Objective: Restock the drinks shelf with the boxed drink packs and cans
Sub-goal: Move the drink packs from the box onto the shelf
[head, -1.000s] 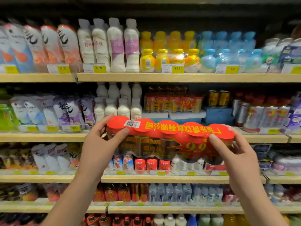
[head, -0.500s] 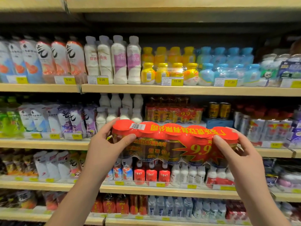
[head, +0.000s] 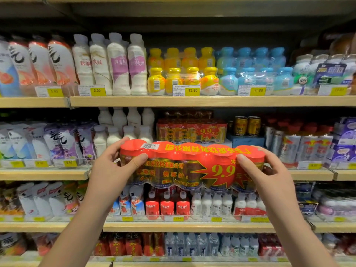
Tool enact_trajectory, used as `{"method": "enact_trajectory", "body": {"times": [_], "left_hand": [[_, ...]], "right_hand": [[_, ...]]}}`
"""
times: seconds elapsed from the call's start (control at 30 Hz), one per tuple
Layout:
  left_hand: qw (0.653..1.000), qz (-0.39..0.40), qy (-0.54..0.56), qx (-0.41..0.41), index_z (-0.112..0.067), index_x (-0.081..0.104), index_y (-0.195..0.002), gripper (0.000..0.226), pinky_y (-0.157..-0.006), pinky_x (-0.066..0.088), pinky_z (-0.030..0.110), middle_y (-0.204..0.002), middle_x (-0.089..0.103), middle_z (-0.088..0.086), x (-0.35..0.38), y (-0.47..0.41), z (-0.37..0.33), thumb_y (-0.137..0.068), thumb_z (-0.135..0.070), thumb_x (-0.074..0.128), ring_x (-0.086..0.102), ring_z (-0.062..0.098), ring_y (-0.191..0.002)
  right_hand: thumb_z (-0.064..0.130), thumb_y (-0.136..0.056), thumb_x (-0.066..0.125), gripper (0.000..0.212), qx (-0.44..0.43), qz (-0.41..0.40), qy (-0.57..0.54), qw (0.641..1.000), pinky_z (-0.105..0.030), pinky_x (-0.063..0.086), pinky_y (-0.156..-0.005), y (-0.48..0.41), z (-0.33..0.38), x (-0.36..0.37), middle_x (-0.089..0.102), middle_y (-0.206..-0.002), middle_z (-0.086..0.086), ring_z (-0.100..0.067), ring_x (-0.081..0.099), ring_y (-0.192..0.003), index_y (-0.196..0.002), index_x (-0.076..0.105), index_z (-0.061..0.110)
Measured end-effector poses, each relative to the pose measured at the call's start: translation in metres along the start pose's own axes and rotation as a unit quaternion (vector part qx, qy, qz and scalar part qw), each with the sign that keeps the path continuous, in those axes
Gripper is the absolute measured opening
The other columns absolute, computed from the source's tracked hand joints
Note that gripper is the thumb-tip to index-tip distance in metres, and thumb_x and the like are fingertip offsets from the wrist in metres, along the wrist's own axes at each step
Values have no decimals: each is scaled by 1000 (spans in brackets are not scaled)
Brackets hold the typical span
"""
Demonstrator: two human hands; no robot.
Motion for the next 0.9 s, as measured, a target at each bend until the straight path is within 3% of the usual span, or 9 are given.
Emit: {"method": "enact_trajectory", "body": {"times": [0.23,0.4,0.53,0.77,0.9], "left_hand": [[1000,3,-4,-12,-40,56,-138,87,-100,52,40,-131,63,-15,7,-30,21,-57,-61,80,59,5,-121],[1000,19,-17,-17,-36,52,-142,88,-96,47,29,-131,59,-16,14,-63,38,-60,-56,76,55,-5,-114],[999,25,-8,-31,-37,54,-138,87,-101,49,34,-123,62,-21,18,-84,54,-57,-59,76,58,1,-117],[999,30,-27,-26,-36,51,-142,95,-104,50,41,-132,61,-14,31,-107,66,-55,-66,77,58,7,-122],[999,15,-27,-33,-27,53,-142,81,-98,52,29,-123,63,-15,44,-114,67,-70,-45,84,60,0,-114]], "right_hand": [[44,-79,81,26,12,7,14,1000,-35,57,-82,-23,-14,15,76,-106,13,-4,72,-92,-104,74,46],[44,-77,82,34,29,-5,31,999,-33,56,-80,-41,-29,37,77,-103,15,-3,72,-91,-110,73,41],[41,-79,82,39,42,-19,33,998,-39,59,-85,-54,-40,49,77,-106,13,-5,73,-93,-116,73,36],[45,-78,83,47,47,-28,24,998,-33,55,-85,-73,-52,54,76,-111,15,-1,72,-97,-122,71,35],[44,-78,84,48,43,-28,28,998,-25,53,-77,-91,-50,53,75,-109,13,0,71,-93,-122,69,34]]}}
Point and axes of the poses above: each hand's wrist, its own y-axis away from the middle knuckle, its own x-axis out of the palm, z = x × y, the point moved 8 cm from there along -y, towards the middle knuckle
